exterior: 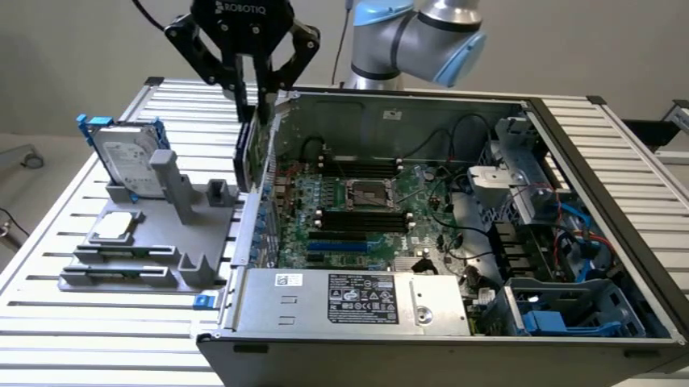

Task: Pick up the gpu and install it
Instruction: 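Pick up the gpu and move the gpu toward the slot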

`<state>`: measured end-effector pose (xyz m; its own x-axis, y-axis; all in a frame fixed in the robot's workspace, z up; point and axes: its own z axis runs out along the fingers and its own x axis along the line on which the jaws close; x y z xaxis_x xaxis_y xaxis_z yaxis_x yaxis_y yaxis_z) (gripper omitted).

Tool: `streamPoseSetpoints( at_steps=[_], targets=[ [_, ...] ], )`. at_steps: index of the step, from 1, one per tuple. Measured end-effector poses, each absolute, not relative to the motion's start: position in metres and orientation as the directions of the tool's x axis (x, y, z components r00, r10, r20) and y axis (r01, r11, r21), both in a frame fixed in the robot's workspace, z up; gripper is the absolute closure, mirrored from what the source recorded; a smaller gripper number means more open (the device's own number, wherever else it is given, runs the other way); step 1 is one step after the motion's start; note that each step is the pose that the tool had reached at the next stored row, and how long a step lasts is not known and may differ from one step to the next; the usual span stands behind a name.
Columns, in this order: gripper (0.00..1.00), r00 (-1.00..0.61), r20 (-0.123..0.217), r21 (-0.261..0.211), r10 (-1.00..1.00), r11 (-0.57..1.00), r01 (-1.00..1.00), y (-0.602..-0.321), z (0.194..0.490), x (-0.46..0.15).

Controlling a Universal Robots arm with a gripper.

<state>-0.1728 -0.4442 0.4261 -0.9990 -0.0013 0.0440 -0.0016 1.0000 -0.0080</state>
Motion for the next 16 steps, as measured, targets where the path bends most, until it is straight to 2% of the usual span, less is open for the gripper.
streamPoseSetpoints(
  at_steps=[16],
  targets=[
    [0.73, -0.999, 0.044, -0.011, -0.001, 1.000, -0.002, -0.446, 0.407, -0.100]
  ],
)
